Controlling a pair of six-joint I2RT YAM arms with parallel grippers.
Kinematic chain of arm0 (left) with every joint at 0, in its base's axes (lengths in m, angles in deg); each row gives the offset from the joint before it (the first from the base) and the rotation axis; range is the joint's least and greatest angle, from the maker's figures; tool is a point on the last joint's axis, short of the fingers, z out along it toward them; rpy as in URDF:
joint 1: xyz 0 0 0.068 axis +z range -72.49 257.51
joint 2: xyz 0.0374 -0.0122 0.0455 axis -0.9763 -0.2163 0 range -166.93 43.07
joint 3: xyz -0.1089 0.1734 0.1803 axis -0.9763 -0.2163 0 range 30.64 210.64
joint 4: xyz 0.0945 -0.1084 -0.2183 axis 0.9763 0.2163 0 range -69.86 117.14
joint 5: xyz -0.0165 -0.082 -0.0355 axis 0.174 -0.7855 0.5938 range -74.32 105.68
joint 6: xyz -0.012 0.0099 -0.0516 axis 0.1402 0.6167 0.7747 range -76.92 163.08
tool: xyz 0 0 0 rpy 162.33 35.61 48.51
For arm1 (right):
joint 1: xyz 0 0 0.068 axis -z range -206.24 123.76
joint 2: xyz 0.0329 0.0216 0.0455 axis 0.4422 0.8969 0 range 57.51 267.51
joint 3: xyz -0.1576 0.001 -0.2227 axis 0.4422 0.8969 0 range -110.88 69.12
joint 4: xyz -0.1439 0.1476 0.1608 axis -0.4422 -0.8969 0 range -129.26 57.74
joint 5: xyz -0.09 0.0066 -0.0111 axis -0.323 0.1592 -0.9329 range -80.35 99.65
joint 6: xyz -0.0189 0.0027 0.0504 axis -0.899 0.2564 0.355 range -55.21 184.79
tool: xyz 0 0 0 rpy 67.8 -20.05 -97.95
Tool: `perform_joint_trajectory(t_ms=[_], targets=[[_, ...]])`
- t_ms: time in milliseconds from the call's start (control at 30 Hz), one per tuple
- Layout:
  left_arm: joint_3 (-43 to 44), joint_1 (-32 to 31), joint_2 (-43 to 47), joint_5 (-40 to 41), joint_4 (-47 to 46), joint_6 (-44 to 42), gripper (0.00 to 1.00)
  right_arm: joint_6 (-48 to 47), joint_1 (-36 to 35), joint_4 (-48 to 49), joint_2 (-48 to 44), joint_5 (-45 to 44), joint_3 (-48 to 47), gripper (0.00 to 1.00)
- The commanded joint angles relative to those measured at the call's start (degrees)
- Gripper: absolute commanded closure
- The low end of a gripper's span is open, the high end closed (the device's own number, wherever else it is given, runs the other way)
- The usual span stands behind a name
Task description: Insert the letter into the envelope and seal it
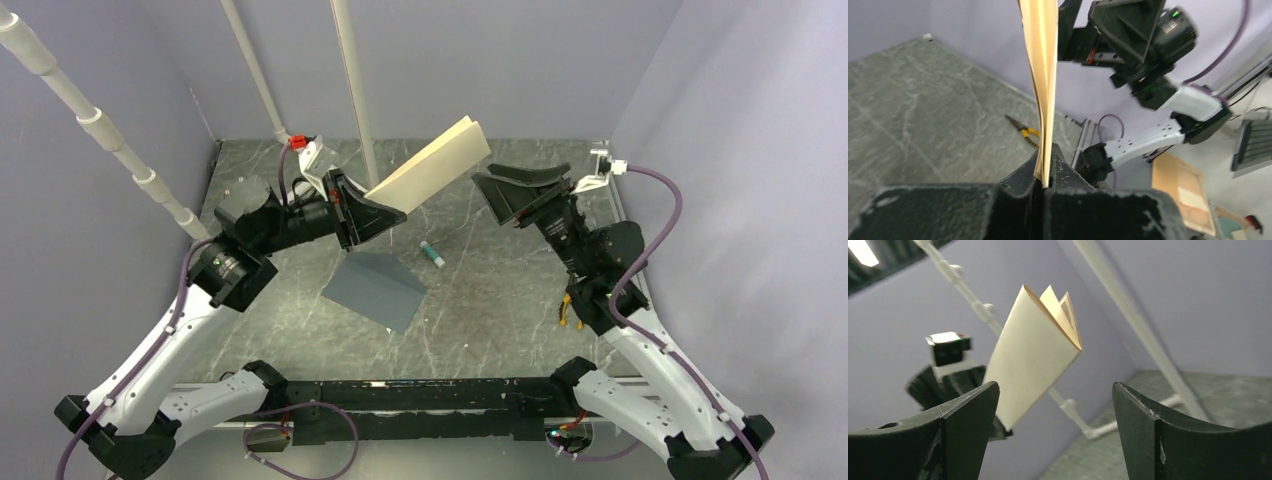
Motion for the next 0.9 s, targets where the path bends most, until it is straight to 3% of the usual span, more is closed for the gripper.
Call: perform_joint_trajectory(t_ms=[0,100,200,333,500,867], targets=[[8.68,-0.15,-1.74,3.04,22.90,-21.03,0.98,-16.60,1.85,-22.01,-3.68,-1.91,-9.09,0.11],[12.19,-0.15,-3.90,3.62,29.24,-31.22,0.97,-28.81,1.90,-27.41,-3.77,7.14,-14.80,0.08],[15.91,-0.14,-6.65,1.84,34.86,-42.18,0.98,-41.76,1.91,-39.37,-1.00,17.01,-23.84,0.05],[20.81,-0.15,-10.89,4.08,42.30,-51.85,0.98,-55.42,1.91,-46.74,1.23,21.10,-30.99,0.01],[26.81,-0.15,-14.95,2.46,49.88,-61.45,0.98,-76.25,1.83,-62.16,5.74,41.95,-38.62,0.00],[25.59,-0.15,-13.22,-3.14,52.12,-71.07,0.98,-79.93,-0.77,-69.83,19.37,40.74,-44.61,0.00]])
